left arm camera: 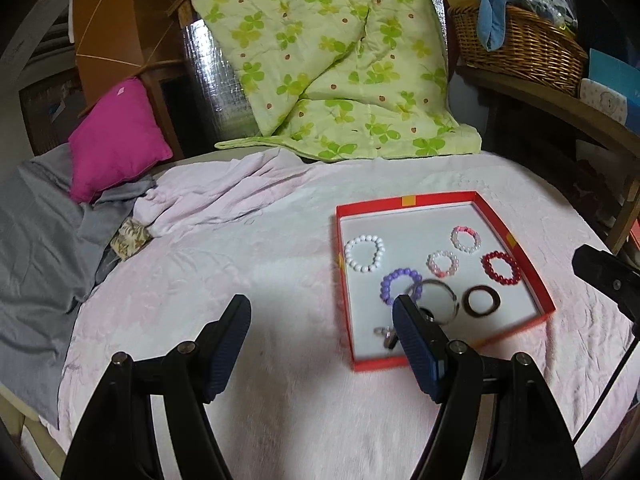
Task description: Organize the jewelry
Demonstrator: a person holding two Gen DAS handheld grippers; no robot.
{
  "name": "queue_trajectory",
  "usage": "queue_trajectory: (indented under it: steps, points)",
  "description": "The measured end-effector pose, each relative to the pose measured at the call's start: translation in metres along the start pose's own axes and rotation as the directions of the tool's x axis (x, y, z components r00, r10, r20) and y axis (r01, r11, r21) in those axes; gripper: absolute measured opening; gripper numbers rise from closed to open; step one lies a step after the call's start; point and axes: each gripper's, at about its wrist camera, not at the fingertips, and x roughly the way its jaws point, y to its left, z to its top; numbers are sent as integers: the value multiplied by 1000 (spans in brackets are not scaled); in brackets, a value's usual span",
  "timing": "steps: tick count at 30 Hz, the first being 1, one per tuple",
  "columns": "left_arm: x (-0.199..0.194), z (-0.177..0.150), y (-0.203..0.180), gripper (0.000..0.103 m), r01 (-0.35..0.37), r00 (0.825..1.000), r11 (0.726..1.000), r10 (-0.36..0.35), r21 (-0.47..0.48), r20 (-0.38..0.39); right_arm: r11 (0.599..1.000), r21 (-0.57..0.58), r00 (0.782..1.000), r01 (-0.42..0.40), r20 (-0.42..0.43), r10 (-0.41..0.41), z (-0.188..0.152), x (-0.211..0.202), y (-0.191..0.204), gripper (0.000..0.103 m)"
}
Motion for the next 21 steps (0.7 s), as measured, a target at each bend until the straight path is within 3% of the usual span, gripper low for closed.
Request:
queue_trajectory:
  steps: [10,21]
  points:
    - [-60,-49,20,74,-14,1000,1000,14,-27,14,999,-35,999,35,19,-34,-46,-47,8,60]
    - [-129,-57,32,74,-33,995,999,33,2,95,995,-87,994,49,97,-40,-66,-113,27,63]
